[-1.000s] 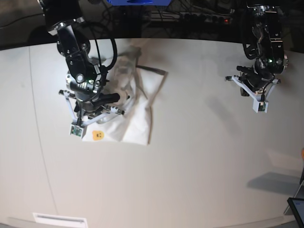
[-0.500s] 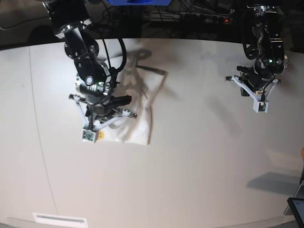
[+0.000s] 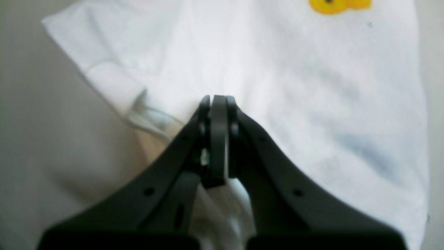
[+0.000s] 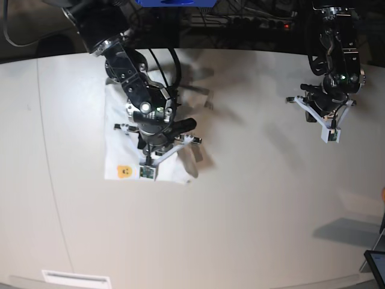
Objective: Fold the T-shirt properly
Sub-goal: 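Pull the shirt bundle with the right gripper, spreading it flat, then move the right gripper to the shirt's collar edge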
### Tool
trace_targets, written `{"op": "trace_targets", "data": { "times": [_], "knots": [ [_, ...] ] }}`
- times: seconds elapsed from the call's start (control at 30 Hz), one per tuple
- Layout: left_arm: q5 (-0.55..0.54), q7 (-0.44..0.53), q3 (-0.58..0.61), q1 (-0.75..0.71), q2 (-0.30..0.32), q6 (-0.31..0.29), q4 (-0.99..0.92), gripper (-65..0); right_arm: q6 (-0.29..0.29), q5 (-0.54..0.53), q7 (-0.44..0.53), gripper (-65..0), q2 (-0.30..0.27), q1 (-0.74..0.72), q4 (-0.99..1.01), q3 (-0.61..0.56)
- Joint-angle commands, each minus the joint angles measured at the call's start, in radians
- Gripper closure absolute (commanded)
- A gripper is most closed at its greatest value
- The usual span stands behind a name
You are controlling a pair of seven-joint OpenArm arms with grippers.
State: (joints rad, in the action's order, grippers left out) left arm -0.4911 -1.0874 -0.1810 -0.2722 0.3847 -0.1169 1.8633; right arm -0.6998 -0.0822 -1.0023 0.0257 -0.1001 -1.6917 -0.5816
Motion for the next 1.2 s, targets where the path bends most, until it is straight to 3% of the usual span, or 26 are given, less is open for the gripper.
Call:
{"op": "trace_targets", "data": {
  "times": [0.0,0.13,0.43,0.57,0.67,0.8,1.03,1.17],
  "knots": [
    [0.002,0.016,-0.008,0.004,0.013,0.0,0.014,-0.2,0.002,0.005,0.02,-0.3,0.021,-0.025,-0.012,-0.015],
    [0.002,0.016,-0.008,0.008,0.013,0.0,0.014,-0.2,0.002,0.005,0.017,-0.3,0.067,-0.028,-0.009,-0.028],
    [0.002,0.016,-0.008,0.012,0.012,0.0,0.011,-0.2,0.002,0.003,-0.023,-0.1,0.075,0.001,-0.08,-0.104],
    [-0.001,0.016,-0.004,0.014,0.012,0.0,0.011,-0.2,0.002,0.012,-0.125,-0.1,0.067,-0.013,-0.227,-0.096],
    [-0.002,0.016,-0.008,0.015,0.012,0.0,0.011,-0.2,0.002,0.012,-0.217,-0.1,0.064,-0.028,-0.268,-0.011],
    [0.002,0.017,-0.01,0.011,0.013,0.0,0.011,-0.2,0.002,0.009,-0.203,-0.1,-0.005,0.052,-0.272,0.067],
    [0.002,0.017,-0.01,0.014,0.015,0.0,0.009,-0.2,0.002,0.006,-0.046,-0.1,-0.086,0.233,-0.27,0.133],
    [0.002,0.017,-0.01,0.014,0.013,0.0,0.009,-0.2,0.002,0.006,-0.026,-0.1,-0.085,0.296,-0.268,0.131]
  ]
}}
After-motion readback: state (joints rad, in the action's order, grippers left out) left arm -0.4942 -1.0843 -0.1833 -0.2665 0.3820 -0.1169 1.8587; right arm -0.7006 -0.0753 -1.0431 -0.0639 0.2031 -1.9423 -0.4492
